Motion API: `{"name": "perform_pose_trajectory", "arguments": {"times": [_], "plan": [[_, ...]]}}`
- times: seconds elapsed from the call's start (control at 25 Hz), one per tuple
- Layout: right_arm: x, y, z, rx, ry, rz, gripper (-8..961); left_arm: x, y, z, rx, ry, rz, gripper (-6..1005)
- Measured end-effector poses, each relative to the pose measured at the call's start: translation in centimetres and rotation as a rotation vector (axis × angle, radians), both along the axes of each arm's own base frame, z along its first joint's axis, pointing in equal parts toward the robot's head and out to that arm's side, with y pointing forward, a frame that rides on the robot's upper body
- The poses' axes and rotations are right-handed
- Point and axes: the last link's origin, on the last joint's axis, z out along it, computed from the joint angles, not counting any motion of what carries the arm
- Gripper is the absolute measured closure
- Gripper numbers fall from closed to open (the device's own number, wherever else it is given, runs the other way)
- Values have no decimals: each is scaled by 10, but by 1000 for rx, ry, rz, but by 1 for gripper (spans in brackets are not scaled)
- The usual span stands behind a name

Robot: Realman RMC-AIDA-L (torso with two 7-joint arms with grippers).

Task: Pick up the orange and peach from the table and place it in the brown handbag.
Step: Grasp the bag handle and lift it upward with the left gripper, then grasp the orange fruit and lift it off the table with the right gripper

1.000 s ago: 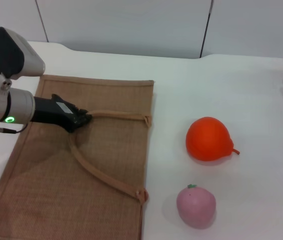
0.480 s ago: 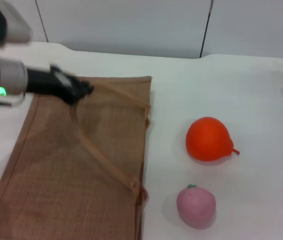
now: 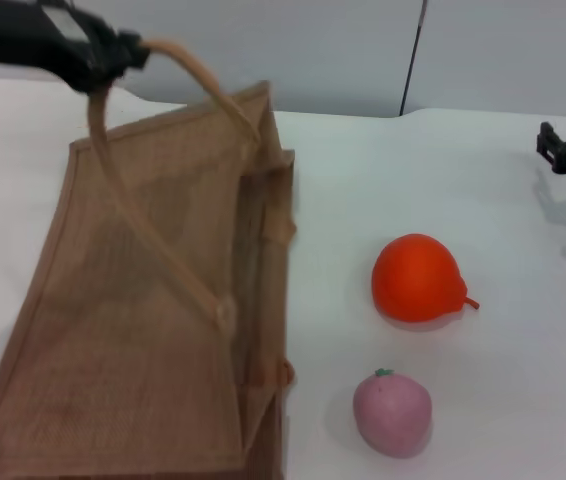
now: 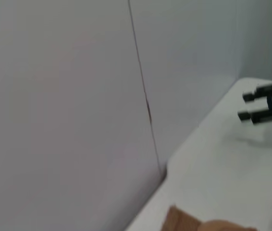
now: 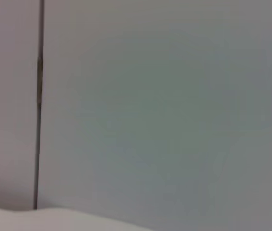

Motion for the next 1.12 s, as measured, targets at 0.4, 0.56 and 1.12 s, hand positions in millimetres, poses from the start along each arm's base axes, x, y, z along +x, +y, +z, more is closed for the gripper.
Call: {"name": "perform_pose_trajectory", "arguments": {"times": [0.4,0.56,1.12], "plan": [[-40,-2,-15,-70,-39,146,277,37,-31,51,108,22,-58,879],[-71,-2,-5,-119,-49,182,277,44,-38,57,119,30,-76,878],[-154,-60,40,-490,-96,218,283,41,-41,66,156,41,-62,875]]}}
